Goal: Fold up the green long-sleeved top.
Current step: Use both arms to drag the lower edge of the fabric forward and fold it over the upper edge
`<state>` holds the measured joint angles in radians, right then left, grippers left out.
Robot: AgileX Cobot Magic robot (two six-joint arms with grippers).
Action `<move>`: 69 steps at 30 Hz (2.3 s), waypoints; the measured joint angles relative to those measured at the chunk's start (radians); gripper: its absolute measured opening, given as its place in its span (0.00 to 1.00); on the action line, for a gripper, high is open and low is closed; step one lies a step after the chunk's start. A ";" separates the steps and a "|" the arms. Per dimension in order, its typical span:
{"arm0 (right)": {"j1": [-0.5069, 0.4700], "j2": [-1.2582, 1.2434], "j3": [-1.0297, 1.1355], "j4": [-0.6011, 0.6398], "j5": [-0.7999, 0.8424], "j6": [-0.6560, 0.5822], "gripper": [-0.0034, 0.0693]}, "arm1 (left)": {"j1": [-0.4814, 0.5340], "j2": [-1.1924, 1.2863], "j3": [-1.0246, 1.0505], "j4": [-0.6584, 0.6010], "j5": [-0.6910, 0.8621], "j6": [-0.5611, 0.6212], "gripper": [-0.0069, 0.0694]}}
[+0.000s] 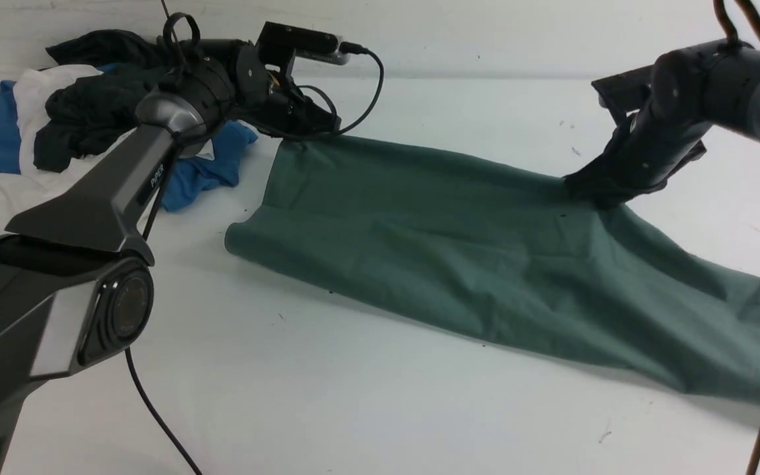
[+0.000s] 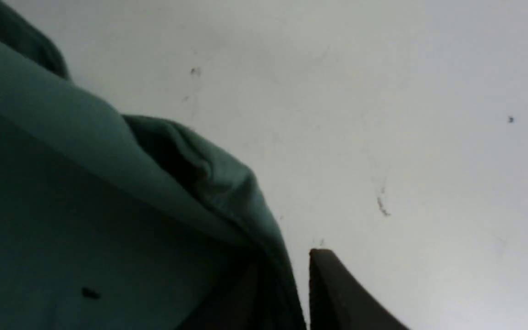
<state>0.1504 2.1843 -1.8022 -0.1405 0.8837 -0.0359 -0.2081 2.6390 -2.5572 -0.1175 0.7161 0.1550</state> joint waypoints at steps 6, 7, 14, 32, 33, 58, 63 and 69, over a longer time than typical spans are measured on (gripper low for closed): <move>0.000 -0.047 0.000 -0.069 0.104 0.053 0.51 | 0.001 -0.027 0.000 0.045 -0.028 -0.027 0.60; 0.000 -0.065 0.000 -0.073 0.130 0.056 0.53 | 0.001 -0.039 0.000 0.045 -0.017 -0.028 0.63; -0.002 -0.213 0.000 -0.074 0.331 0.045 0.52 | -0.045 -0.157 -0.006 0.027 0.304 -0.035 0.42; -0.499 -0.464 0.495 0.107 0.326 0.076 0.18 | -0.142 -0.102 0.139 0.017 0.523 0.024 0.09; -0.510 -0.458 0.495 0.110 0.301 0.076 0.24 | -0.142 -0.094 0.149 0.021 0.522 0.024 0.09; -0.529 -0.213 0.490 0.276 0.097 -0.047 0.10 | -0.145 -0.073 0.161 0.059 0.509 0.017 0.09; -0.537 -0.242 0.405 0.184 0.119 -0.020 0.10 | -0.145 -0.073 0.161 0.058 0.508 0.017 0.09; -0.535 -0.242 0.345 0.171 0.212 0.012 0.10 | -0.145 -0.073 0.161 0.051 0.506 0.017 0.09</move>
<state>-0.3848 1.9421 -1.4569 0.0306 1.0955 -0.0235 -0.3530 2.5661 -2.3962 -0.0667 1.2217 0.1724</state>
